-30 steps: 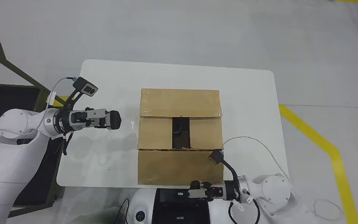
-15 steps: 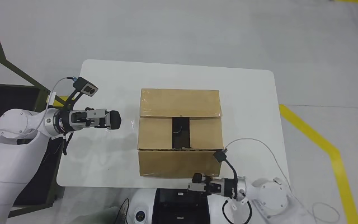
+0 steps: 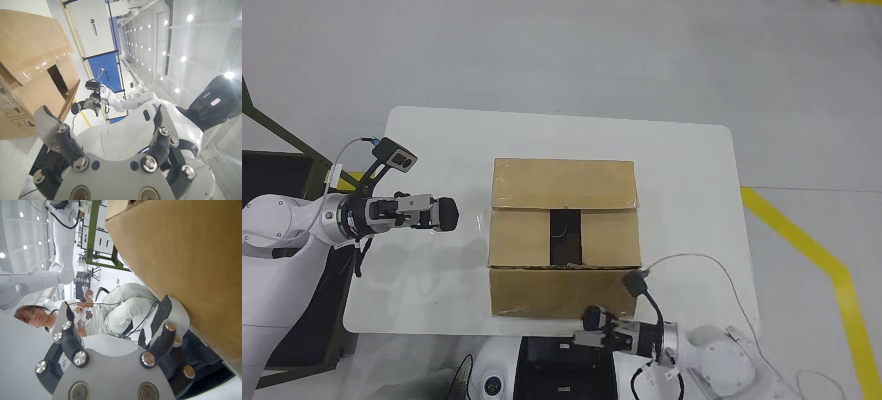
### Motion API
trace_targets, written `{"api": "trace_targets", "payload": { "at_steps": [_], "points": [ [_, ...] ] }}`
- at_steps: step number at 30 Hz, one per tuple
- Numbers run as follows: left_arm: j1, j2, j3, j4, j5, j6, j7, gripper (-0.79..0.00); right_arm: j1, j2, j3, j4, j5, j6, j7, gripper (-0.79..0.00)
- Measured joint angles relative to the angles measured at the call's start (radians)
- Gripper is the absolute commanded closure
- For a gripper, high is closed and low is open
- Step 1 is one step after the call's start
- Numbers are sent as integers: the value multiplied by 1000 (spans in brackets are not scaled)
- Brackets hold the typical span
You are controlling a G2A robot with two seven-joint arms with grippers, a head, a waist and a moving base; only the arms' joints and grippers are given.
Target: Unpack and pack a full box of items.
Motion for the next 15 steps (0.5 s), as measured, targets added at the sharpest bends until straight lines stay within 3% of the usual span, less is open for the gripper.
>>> {"api": "trace_targets", "payload": {
  "at_steps": [8,15],
  "points": [
    [0,0,0,0,0,0,0,-785,-7,14,63,-79,209,20,51,-785],
    [0,0,0,0,0,0,0,-785,-22,28,189,-103,223,76,-2,-785]
  ]
}}
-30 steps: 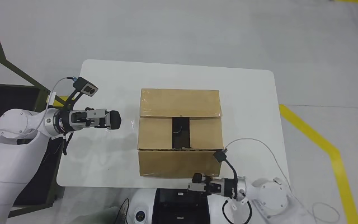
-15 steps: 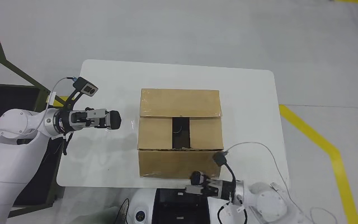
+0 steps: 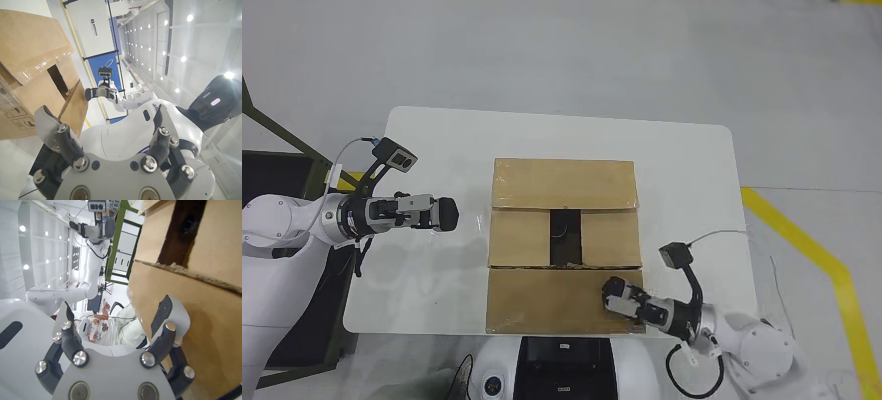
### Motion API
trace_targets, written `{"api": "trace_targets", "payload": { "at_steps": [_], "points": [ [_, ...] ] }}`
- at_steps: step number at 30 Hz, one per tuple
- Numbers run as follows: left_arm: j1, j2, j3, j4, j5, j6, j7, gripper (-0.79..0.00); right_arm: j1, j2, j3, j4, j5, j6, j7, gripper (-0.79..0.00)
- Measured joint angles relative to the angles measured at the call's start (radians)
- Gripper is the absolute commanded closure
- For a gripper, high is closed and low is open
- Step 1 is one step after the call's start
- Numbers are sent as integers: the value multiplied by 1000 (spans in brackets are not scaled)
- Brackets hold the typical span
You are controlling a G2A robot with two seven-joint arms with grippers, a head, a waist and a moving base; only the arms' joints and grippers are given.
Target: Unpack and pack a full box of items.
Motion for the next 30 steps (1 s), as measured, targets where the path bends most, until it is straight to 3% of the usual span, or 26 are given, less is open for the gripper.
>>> {"api": "trace_targets", "payload": {
  "at_steps": [13,30],
  "points": [
    [0,0,0,0,0,0,0,-785,-30,10,200,60,117,-28,-101,-785],
    [0,0,0,0,0,0,0,-785,-20,10,251,108,193,-73,-107,-785]
  ]
}}
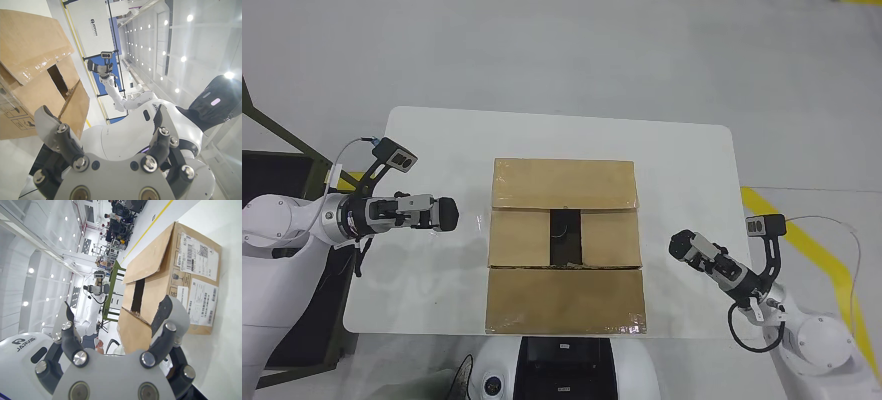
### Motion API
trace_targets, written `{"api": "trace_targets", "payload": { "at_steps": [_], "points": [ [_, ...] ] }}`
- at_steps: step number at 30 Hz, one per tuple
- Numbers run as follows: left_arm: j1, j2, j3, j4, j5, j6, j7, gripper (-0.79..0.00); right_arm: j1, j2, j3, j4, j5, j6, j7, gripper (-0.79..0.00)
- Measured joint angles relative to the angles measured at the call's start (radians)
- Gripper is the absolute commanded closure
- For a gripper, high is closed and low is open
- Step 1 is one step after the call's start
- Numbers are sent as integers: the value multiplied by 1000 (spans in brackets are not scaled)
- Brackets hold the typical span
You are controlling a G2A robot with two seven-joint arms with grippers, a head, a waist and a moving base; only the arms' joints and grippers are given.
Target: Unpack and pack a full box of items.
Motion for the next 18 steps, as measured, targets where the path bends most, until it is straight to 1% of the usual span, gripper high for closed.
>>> {"api": "trace_targets", "payload": {
  "at_steps": [4,8,12,18],
  "points": [
    [0,0,0,-1,0,0,1,-785,0,0,0,0,0,0,0,-785],
    [-6,-9,15,-35,-36,15,29,-785,0,0,0,0,0,0,0,-785],
    [-12,-20,49,-30,-95,31,12,-785,0,0,0,0,0,0,0,-785],
    [10,-36,112,-65,-96,38,14,-785,0,0,0,0,0,0,0,-785]
  ]
}}
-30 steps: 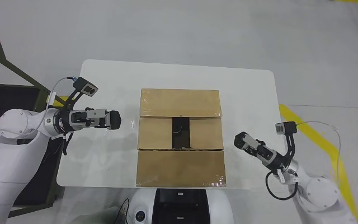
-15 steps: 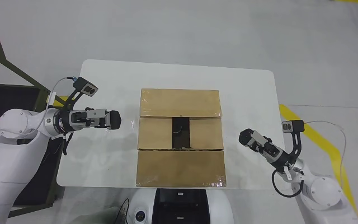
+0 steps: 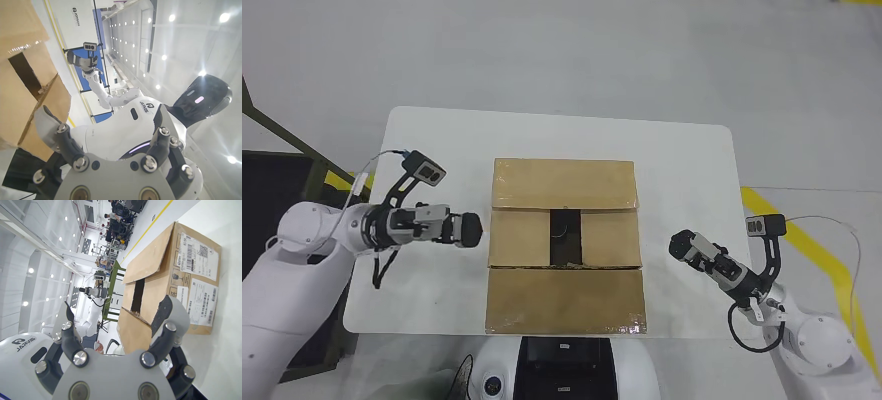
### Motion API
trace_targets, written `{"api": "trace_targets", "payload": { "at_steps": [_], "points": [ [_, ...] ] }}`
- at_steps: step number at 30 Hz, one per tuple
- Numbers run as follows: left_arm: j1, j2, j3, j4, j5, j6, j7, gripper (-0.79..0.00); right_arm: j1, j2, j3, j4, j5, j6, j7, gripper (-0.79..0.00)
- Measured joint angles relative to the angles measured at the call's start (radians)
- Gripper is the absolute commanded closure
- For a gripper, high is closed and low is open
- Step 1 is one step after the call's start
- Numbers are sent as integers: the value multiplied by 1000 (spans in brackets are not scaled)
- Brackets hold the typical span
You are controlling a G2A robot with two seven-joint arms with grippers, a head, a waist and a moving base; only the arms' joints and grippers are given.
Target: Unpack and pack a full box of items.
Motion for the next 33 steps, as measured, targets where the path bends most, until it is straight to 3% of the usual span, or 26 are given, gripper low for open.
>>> {"api": "trace_targets", "payload": {
  "at_steps": [13,33],
  "points": [
    [77,-19,45,-16,170,-42,81,-785,0,0,0,0,0,0,0,-785],
    [-62,-69,156,148,241,-75,192,-785,0,0,0,0,0,0,0,-785]
  ]
}}
